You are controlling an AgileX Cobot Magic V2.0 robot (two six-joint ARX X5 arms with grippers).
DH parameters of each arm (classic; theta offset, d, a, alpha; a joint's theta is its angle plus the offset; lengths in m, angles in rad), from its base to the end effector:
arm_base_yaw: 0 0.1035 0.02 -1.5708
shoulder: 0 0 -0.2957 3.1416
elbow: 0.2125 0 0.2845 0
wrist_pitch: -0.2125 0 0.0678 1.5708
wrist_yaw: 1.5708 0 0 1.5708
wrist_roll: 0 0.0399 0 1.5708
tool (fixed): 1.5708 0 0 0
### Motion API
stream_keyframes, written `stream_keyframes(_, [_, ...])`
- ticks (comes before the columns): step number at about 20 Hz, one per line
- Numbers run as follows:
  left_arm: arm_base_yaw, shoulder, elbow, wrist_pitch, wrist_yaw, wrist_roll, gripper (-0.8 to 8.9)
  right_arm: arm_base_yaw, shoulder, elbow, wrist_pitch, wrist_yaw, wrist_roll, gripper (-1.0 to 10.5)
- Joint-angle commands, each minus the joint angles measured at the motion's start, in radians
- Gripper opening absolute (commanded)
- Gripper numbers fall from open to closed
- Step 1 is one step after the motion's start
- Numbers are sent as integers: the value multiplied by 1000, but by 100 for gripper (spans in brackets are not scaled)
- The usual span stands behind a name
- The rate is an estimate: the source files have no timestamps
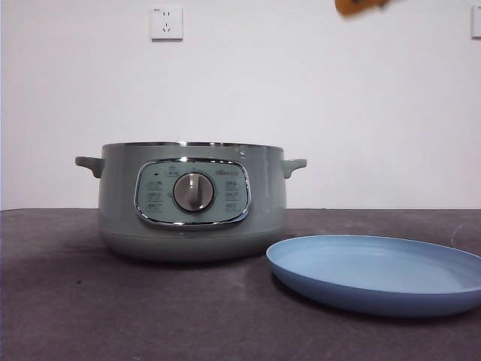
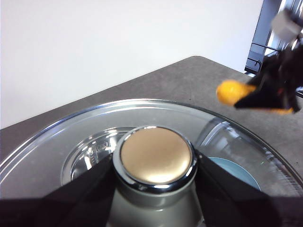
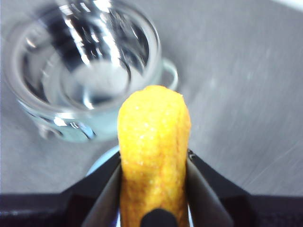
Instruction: Take the corn out from the steamer,put the corn on the plate,close the lid
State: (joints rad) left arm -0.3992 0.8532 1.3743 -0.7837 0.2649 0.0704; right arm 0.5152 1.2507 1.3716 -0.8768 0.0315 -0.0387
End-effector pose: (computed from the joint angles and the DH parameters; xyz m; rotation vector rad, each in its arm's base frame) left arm 0.1245 -0.0639 0.4892 0.0853 0.2435 -0.6694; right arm 0.2392 0.1340 0.4034 -0.2422 0.7262 0.4747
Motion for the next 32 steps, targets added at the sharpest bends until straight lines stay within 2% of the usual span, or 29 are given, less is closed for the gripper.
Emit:
stream_keyframes(1, [2,-9,16,50,6,10,-6,-14,-15,-177,111,-37,33,-13])
stream_keyframes(4, [2,-4,16,50,6,10,-7,-27,-6,-398,296,-86,58,-13])
stream_keyframes(6, [2,3,16,50,6,10,-7,-28,8,-510,403,-85,75,-13])
stream_keyframes(11, [2,22,16,50,5,10,-7,-31,36,-690,640,-85,76,-13])
stream_keyframes(18, [2,30,16,54,5,10,-6,-31,194,-727,817,-111,82,-13])
stream_keyframes(24, [2,30,16,49,5,10,-6,-30,299,-727,844,-113,87,-11])
stream_keyframes(25, [2,31,16,49,5,10,-6,-30,306,-727,841,-112,87,30])
stream_keyframes(26, [2,32,16,50,5,10,-7,-30,308,-727,830,-112,93,124])
stream_keyframes(29, [2,38,16,50,5,9,-7,-30,308,-727,806,-111,95,512])
stream_keyframes(32, [2,55,16,58,6,10,-7,-30,304,-727,803,-111,95,545])
